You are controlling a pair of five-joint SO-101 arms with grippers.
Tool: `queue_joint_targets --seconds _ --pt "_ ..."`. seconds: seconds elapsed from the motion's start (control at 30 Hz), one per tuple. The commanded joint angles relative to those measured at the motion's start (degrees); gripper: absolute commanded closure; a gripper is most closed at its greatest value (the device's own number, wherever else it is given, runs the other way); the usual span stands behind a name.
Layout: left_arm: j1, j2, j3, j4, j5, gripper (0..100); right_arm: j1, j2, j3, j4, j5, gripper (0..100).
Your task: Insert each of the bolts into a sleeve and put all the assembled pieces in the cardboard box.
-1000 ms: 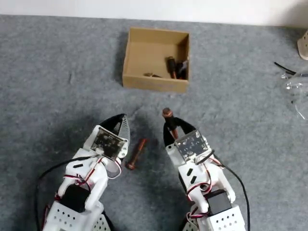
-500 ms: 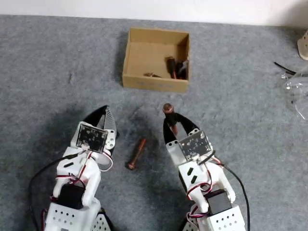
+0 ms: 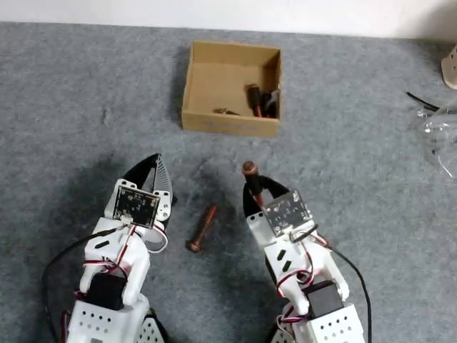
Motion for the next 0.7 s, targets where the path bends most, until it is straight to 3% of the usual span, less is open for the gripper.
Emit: queue_joint_targets --seconds 0.0,0.3,0.67 --pt "-0.66 -0.22 0.48 -1.23 0.0 99 0.92 8.84 -9.19 -0.57 -0.26 99.3" --pt "-0.75 -0.22 0.31 -1.14 0.09 99 1.27 47.43 -36.62 -6.46 -0.35 99.3" --pt "-0.66 -0.22 -0.04 -1.14 0.09 99 8.13 89.1 -75.65 -6.46 -0.35 99.3"
